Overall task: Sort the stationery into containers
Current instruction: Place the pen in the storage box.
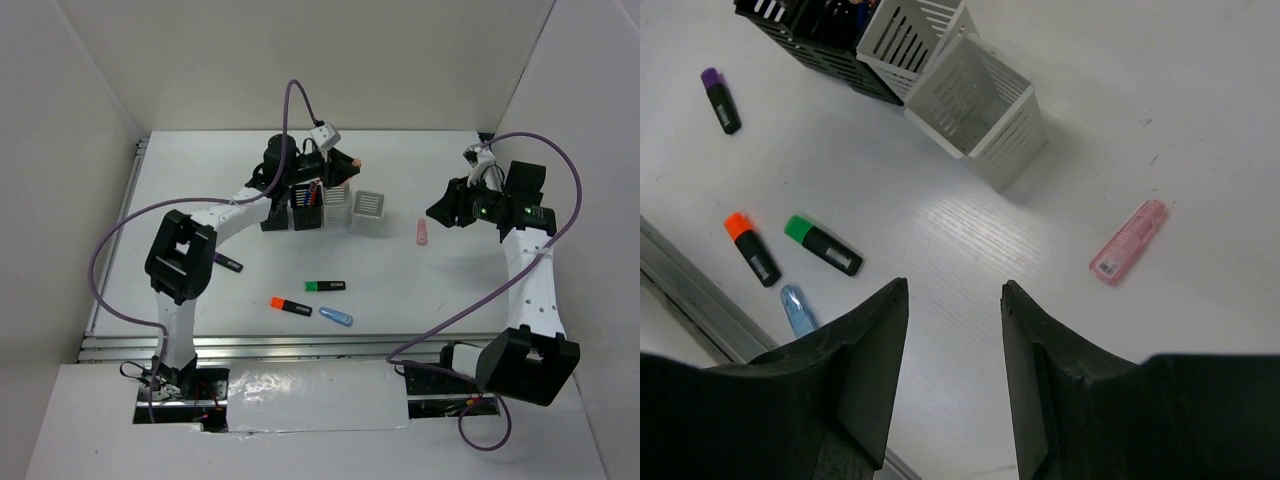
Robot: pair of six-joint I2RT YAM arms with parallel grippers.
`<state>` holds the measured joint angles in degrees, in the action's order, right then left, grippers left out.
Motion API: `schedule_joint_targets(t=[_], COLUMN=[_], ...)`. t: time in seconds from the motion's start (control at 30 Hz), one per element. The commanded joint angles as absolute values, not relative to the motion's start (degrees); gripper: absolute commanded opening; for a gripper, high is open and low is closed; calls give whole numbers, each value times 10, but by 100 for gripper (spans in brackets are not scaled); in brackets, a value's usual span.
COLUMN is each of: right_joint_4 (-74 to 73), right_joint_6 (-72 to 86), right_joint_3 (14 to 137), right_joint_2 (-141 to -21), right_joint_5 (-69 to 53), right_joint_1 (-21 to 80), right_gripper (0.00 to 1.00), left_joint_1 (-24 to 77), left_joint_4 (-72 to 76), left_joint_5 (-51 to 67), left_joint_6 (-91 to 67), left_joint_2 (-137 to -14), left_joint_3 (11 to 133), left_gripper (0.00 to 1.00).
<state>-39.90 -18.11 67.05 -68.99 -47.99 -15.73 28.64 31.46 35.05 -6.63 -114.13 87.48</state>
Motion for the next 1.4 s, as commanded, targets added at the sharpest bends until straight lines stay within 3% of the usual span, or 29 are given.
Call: schedule_joint_targets(t=[0.0,0.43,0.5,0.53,0.6,0.77,0.8,0.87,0.97,1.13,1.27,1.37], right_joint_4=[-396,-410,-410,-405,-400,-407,-410,-411,-413,-438,-428,-412], right_joint_6=[-188,-236,-245,-244,-240,-258,-264,-274,-280,-308,-291,-237], right_joint_3=[668,680,674,672,663,643,638,629,618,620,627,637], right_joint_2=[-693,-706,-705,-704,-702,-679,-675,-665,-664,-673,-697,-747], right_joint_5=[-475,-437,-419,-405,-397,-361,-356,-339,-335,-304,-286,-254], right_joint_1=[-165,-134,-111,-103,-84,-31,-7,30,53,155,258,329], right_gripper=[50,52,53,54,57,60,60,60,60,59,57,57], left_joint_1=[283,277,275,276,277,275,275,277,274,215,141,80], left_joint_4=[410,410,409,409,410,402,399,389,369,353,160,2], left_joint_5=[331,301,301,305,303,301,307,302,300,298,295,266], left_joint_6=[-93,-97,-98,-98,-106,-112,-112,-123,-125,-210,-192,-143], left_joint_2=[-1169,-1208,-1207,-1206,-1205,-1193,-1187,-1172,-1153,-1060,-993,-900], left_joint_3=[909,877,867,863,856,851,854,867,882,908,1004,999], left_gripper=[0,9,16,26,35,48,62,74,80,81,91,95])
